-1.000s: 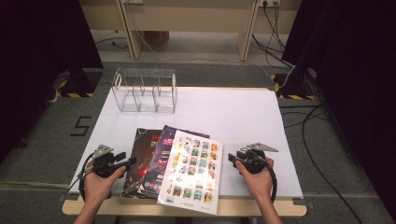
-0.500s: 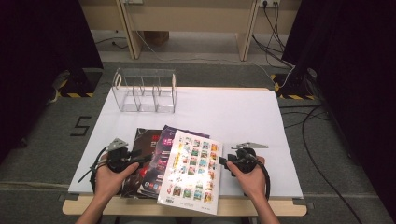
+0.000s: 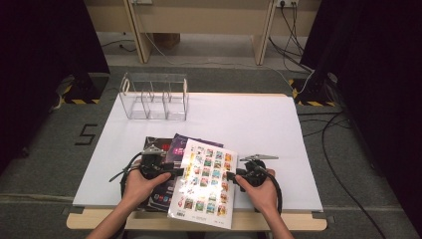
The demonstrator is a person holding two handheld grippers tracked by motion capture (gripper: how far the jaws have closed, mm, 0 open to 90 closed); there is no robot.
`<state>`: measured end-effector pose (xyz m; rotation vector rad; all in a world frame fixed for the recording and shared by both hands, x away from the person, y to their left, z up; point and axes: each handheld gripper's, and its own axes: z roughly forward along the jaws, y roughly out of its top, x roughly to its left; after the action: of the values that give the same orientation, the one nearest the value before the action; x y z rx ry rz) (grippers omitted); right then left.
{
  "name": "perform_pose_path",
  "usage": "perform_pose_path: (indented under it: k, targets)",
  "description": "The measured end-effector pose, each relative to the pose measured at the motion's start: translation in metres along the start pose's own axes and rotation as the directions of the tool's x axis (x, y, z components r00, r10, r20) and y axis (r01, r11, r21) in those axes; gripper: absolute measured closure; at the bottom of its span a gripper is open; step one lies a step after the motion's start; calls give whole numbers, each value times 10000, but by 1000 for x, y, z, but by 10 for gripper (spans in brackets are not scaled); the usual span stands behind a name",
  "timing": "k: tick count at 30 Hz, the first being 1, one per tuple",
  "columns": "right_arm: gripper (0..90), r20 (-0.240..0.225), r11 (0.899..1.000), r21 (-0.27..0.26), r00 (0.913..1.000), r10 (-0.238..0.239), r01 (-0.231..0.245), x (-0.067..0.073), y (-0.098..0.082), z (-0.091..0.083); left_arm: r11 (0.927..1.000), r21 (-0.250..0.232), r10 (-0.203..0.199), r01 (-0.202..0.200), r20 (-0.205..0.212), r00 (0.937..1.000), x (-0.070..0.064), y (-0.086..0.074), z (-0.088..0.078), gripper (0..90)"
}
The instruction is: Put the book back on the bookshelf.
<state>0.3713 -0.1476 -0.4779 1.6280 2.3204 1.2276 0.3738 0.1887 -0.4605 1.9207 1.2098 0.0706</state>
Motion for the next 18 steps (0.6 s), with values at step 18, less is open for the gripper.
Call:
perform_pose_path:
  k: [18]
  targets:
    - [481, -224, 9981, 15, 9978, 620, -620, 1, -7, 0, 9945, 17, -1047, 1047, 531, 9931, -6, -4, 6, 508]
